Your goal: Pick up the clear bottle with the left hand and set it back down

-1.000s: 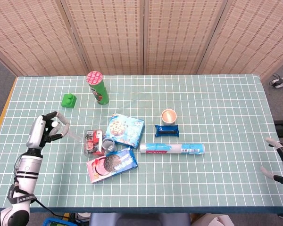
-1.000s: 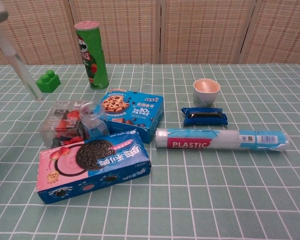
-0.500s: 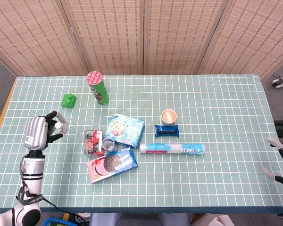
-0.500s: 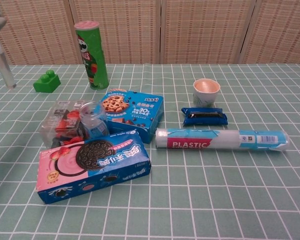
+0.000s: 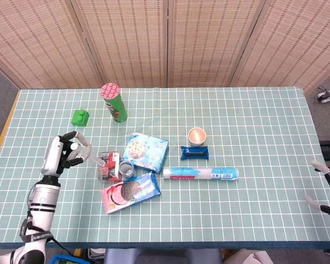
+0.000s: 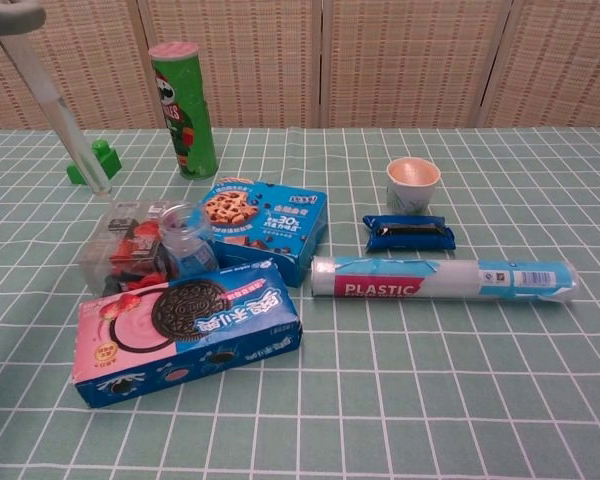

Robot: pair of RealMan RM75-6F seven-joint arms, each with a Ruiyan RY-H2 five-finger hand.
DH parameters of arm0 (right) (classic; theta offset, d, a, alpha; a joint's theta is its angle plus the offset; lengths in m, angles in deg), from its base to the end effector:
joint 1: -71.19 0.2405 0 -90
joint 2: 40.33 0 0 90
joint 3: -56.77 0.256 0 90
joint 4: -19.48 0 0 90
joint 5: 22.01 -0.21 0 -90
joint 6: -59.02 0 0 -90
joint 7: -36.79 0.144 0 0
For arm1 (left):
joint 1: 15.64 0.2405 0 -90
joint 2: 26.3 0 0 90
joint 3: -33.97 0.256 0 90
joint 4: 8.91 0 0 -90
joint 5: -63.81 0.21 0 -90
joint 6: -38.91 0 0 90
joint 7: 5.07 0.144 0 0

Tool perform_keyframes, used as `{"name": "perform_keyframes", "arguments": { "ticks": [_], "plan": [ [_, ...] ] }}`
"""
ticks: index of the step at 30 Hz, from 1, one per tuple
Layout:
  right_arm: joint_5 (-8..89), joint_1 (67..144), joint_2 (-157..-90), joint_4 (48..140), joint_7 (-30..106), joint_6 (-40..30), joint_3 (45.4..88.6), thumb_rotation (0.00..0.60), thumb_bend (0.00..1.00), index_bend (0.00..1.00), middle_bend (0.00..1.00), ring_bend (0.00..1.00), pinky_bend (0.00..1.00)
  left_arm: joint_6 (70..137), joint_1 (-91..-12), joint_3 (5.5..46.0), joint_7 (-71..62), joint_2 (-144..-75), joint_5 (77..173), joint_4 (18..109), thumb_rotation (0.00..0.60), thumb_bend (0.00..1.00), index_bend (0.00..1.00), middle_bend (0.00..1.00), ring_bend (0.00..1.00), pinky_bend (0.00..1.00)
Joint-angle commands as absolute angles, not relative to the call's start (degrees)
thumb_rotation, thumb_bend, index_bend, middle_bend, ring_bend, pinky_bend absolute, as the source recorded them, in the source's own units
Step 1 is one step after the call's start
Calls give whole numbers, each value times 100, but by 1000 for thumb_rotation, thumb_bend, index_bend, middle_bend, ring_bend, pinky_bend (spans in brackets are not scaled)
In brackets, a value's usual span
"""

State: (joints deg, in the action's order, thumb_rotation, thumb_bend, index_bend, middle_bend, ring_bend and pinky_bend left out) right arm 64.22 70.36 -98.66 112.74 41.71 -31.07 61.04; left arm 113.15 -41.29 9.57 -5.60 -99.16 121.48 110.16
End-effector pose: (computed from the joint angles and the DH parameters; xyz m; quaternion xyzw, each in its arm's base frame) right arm -0.3224 -0.1543 0.2045 0.5555 -0.3787 0.3968 0.6249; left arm -0.1291 0.2966 0.1248 -0.4324 -0.5637 -0.6004 0.3672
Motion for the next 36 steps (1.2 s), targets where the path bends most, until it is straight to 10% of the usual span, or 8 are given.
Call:
{"name": "perform_keyframes", "arguments": {
  "ticks": [1, 36],
  "plan": [
    [6423, 7035, -9865, 11272, 4177, -3108, 6104, 600, 67, 221, 331, 256, 525, 11369, -4236, 1017, -395, -10037, 12218, 11129, 600, 615, 752, 1000, 1000, 1000],
    [6492, 6991, -9781, 11231, 4438, -3194, 6097, 600, 67, 221, 331, 255, 525, 11461, -4875, 1228, 226, -10970, 11999, 10591, 600, 614, 752, 1000, 1000, 1000]
  ]
}}
